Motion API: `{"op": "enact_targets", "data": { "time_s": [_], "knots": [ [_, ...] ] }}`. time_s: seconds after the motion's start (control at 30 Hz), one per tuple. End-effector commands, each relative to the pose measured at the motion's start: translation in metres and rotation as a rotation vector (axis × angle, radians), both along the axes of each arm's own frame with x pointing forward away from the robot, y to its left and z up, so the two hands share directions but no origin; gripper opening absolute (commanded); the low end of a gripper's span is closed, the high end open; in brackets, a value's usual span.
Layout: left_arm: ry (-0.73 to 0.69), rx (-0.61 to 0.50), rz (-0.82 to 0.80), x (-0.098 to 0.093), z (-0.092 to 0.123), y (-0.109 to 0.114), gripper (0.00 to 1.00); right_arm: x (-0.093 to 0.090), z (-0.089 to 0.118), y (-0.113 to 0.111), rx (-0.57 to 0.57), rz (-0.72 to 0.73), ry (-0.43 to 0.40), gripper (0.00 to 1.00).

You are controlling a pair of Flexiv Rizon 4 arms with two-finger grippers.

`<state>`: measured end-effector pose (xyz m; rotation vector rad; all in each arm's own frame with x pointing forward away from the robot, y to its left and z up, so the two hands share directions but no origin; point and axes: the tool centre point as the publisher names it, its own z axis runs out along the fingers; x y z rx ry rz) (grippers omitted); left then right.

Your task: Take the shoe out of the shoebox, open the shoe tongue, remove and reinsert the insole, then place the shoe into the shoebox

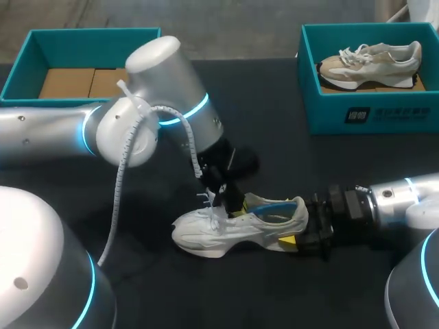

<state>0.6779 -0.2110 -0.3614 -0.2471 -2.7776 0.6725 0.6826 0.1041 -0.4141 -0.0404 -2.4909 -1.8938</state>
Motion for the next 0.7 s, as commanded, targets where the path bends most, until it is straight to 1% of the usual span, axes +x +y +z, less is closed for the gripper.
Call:
{"op": "enact_targets", "data": {
  "time_s": [0.03, 0.17, 0.23, 0.27, 0.3, 0.33, 0.37, 0.47, 0.57, 0.7],
  "knots": [
    [0.021, -0.033, -0.017, 0.001, 0.002, 0.006, 0.00, -0.002, 0.000, 0.001, -0.003, 0.000, 0.000, 0.00],
    [-0.014, 0.036, -0.014, 0.000, 0.000, -0.004, 0.00, -0.002, 0.000, 0.001, -0.003, 0.000, 0.000, 0.00],
    [-0.017, 0.051, -0.024, -0.001, -0.003, -0.009, 0.00, -0.002, 0.000, 0.001, -0.003, 0.000, 0.000, 0.00],
    [-0.019, 0.060, -0.028, -0.001, -0.004, -0.011, 0.02, -0.002, 0.000, 0.001, -0.003, 0.000, 0.000, 0.00],
    [-0.022, 0.064, -0.031, -0.002, -0.005, -0.013, 0.16, -0.002, 0.000, 0.001, -0.003, 0.000, 0.000, 0.00],
    [-0.022, 0.064, -0.037, -0.003, -0.004, -0.014, 0.21, -0.002, 0.000, 0.001, -0.003, 0.000, 0.000, 0.00],
    [-0.026, 0.064, -0.041, -0.004, -0.004, -0.015, 0.21, -0.002, 0.000, 0.001, -0.003, 0.000, 0.000, 0.00],
    [-0.042, 0.057, -0.044, -0.006, 0.001, -0.016, 0.28, -0.002, 0.000, 0.001, -0.003, 0.000, 0.000, 0.00],
    [-0.068, 0.040, -0.040, -0.007, 0.009, -0.013, 0.30, -0.002, 0.000, 0.001, -0.003, 0.000, 0.000, 0.00],
    [-0.098, 0.028, -0.031, -0.008, 0.019, -0.011, 0.29, -0.002, 0.000, 0.001, -0.003, 0.000, 0.000, 0.00]
  ]
}}
